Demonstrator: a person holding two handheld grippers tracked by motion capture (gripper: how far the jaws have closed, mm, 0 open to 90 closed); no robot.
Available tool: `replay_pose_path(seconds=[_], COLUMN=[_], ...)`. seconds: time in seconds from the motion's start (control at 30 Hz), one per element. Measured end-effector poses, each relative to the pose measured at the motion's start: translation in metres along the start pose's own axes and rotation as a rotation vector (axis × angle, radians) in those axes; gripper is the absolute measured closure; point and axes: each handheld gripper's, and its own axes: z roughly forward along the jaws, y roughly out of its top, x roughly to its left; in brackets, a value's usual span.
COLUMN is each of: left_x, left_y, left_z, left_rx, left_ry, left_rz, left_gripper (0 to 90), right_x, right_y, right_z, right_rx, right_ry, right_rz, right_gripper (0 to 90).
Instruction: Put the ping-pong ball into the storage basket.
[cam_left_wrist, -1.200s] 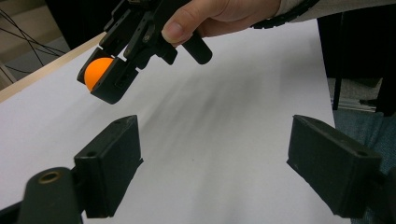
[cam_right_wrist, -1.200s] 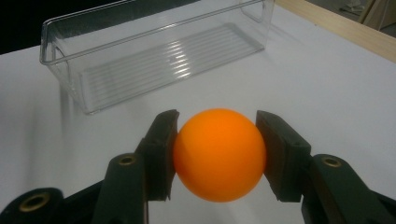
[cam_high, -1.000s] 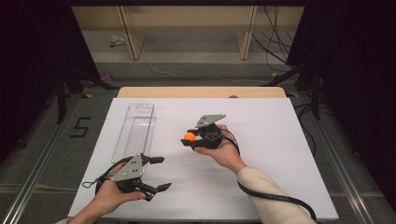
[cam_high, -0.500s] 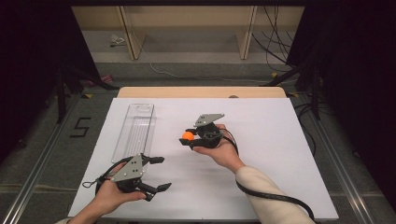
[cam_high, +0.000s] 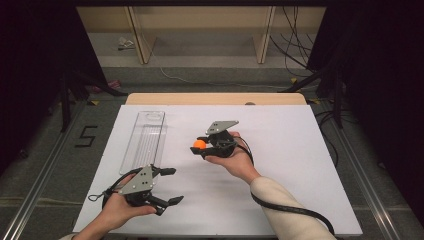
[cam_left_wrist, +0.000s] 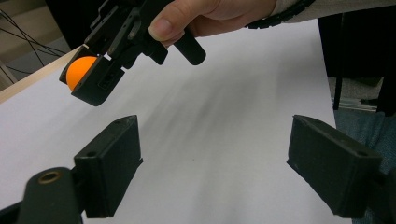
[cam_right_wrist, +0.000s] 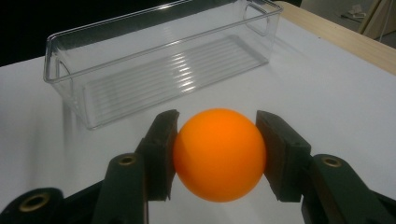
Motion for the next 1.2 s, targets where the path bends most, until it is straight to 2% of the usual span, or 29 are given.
replay_pose_path(seconds=[1.2], left_x=[-0.001], left_y=[-0.001], left_z=[0.001], left_rx=[0.004], left_ry=[-0.001], left_rz=[-0.003], left_gripper=[16.7], right_x=[0.001], right_y=[0.014], right_z=[0.006], right_rx=[-0.014], right_ry=[-0.001], right_rz=[-0.005], right_gripper=[51.3])
